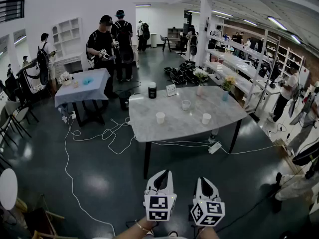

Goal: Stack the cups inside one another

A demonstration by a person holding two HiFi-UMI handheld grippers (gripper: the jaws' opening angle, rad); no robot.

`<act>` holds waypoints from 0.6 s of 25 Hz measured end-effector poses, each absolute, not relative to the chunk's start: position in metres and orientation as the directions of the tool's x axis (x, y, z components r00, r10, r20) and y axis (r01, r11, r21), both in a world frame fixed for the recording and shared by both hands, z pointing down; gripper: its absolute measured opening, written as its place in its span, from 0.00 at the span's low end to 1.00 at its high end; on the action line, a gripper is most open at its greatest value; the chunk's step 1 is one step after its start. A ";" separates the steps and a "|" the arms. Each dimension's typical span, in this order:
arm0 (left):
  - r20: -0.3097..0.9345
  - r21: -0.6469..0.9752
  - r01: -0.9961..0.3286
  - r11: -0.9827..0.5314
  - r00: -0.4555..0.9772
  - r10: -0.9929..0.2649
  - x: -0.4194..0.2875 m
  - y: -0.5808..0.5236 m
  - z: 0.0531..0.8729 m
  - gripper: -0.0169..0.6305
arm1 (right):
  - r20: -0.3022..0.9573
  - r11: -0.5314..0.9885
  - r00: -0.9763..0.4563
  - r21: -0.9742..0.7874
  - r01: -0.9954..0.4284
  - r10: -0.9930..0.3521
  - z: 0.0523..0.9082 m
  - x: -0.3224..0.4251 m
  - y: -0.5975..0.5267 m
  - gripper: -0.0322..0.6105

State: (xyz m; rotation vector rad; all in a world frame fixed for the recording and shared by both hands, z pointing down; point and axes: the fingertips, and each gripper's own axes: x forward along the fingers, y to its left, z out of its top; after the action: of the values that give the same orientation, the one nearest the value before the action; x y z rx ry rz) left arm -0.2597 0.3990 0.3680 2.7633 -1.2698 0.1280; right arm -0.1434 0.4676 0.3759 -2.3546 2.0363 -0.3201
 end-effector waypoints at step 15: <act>0.150 0.070 -0.769 -0.636 0.638 -0.755 -0.232 0.387 0.385 0.02 | 0.129 -0.133 0.112 -0.165 -0.977 -0.985 0.378 -0.110 0.460 0.06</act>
State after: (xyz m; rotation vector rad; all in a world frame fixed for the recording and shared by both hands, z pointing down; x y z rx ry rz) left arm -0.2317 0.3872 0.3852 2.7268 -1.2742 0.1602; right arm -0.1099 0.4602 0.3779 -2.3135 2.0426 -0.3218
